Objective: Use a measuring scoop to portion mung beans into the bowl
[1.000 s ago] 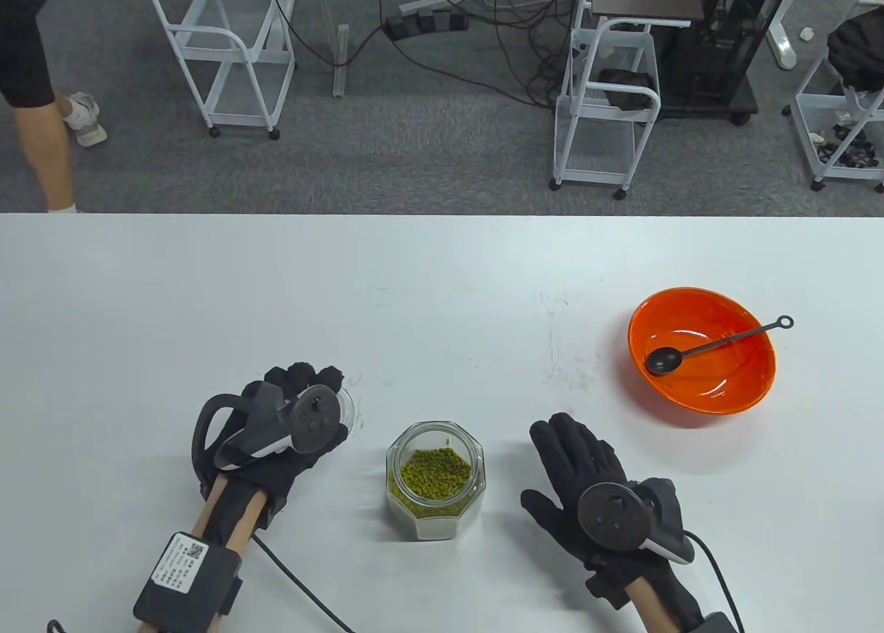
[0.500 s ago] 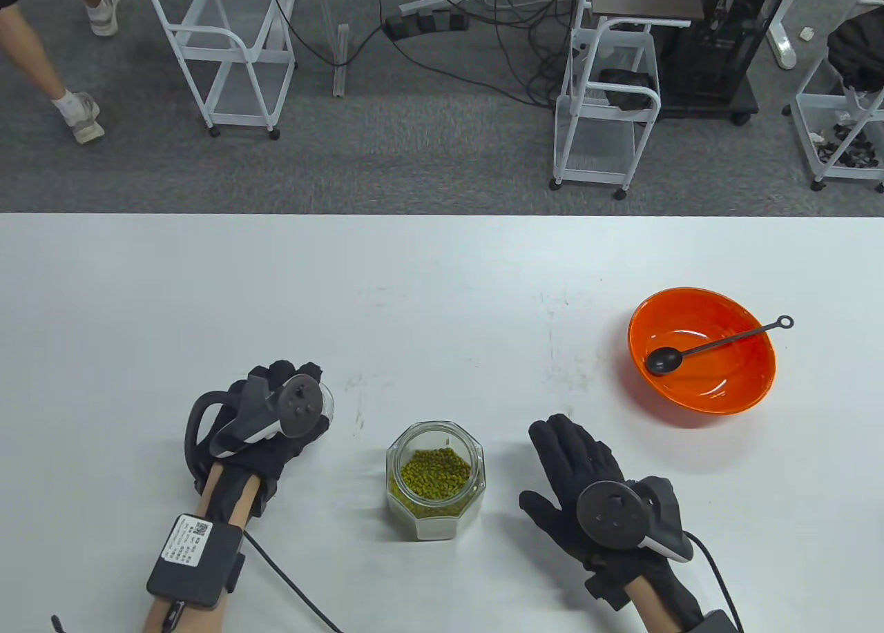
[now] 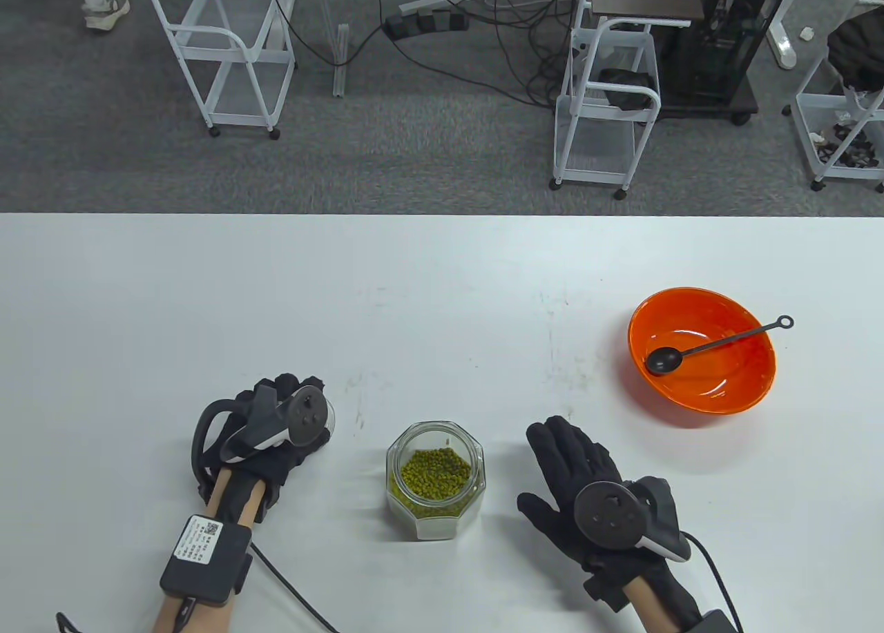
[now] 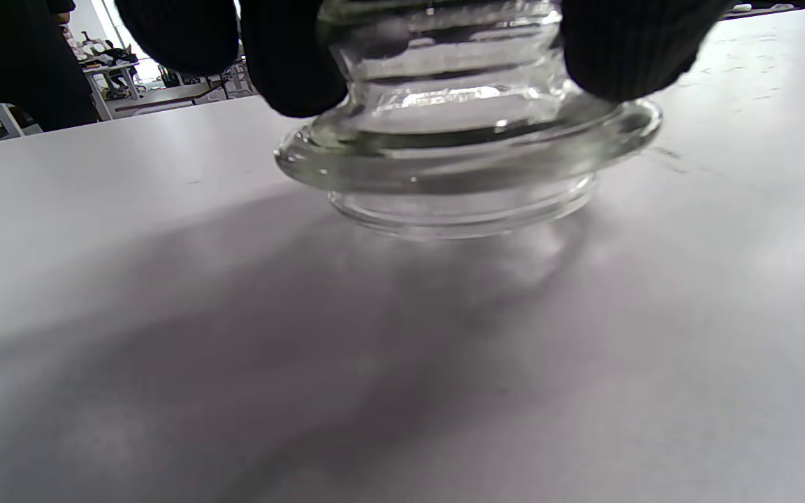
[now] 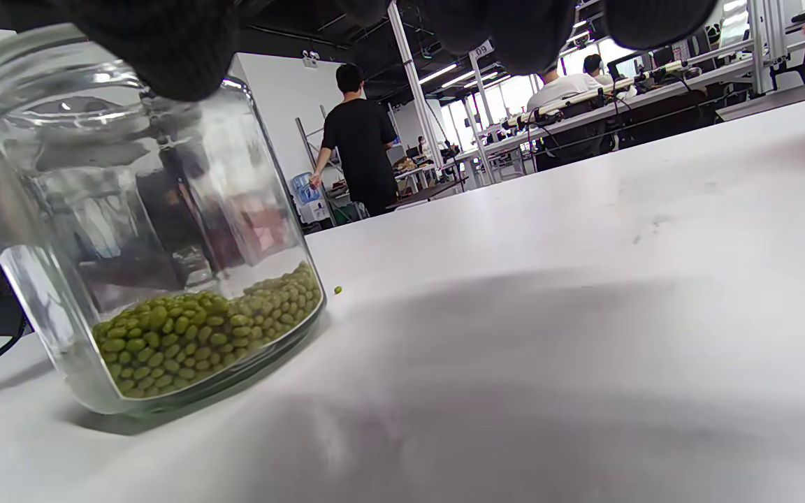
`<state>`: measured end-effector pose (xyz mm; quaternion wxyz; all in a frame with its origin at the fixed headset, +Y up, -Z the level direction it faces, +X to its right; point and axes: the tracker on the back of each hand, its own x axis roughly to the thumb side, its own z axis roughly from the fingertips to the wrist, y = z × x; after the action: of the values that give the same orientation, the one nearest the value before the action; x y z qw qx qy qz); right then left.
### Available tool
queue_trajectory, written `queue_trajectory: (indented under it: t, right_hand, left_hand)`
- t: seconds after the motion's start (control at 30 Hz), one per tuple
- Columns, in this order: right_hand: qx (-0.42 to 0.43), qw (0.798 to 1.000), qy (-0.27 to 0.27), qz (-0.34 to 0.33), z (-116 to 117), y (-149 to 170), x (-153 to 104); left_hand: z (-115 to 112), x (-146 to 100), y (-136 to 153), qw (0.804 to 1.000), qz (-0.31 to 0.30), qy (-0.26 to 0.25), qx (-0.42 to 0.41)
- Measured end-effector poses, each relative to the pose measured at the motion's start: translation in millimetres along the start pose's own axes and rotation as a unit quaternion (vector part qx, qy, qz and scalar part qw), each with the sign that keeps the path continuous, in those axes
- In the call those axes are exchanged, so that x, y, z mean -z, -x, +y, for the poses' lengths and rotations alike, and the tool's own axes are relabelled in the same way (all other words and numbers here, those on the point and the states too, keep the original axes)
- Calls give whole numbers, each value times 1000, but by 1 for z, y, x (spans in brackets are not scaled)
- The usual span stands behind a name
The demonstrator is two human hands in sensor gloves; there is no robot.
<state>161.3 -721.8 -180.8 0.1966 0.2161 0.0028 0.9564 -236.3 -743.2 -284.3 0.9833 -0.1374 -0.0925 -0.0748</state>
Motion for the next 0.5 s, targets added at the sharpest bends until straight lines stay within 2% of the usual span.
queue_trajectory:
  t: [0.5]
  right_hand:
    - [-3, 1000, -1, 3, 2, 0, 0]
  left_hand:
    - [-9, -1, 1, 1000, 13, 8, 5]
